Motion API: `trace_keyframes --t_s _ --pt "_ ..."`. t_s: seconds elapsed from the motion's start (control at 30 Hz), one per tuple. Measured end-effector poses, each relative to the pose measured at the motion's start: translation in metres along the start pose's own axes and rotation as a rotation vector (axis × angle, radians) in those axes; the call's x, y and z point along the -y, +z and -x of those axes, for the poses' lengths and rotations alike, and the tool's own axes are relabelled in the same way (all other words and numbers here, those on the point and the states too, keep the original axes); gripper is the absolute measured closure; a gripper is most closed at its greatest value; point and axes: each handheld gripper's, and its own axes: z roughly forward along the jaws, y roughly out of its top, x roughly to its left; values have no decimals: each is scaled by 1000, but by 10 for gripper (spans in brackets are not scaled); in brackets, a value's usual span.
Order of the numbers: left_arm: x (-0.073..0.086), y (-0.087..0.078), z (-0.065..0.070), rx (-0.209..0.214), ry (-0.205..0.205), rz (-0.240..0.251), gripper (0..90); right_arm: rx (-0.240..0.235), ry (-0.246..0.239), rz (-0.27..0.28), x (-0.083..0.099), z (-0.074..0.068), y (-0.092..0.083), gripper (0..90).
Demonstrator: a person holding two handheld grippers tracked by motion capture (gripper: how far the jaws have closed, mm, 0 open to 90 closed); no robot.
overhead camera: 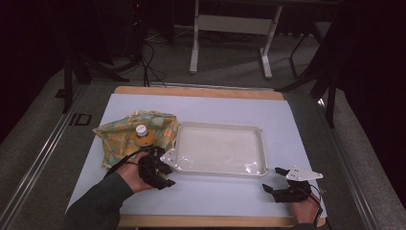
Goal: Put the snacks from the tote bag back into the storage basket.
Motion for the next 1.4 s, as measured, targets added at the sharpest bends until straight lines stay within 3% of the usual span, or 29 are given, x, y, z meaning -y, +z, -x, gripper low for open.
trace_keyframes --t_s 0.57,1.1,1.4 --pt "-14 -9 -12 -21 49 -59 559 -4 -7 1 0 0 0 149" --pt "-27 -11 -17 -40 86 -81 530 -8 -9 3 0 0 0 149" --pt "-31 -19 -23 -42 86 -75 528 -9 -8 2 0 0 0 149"
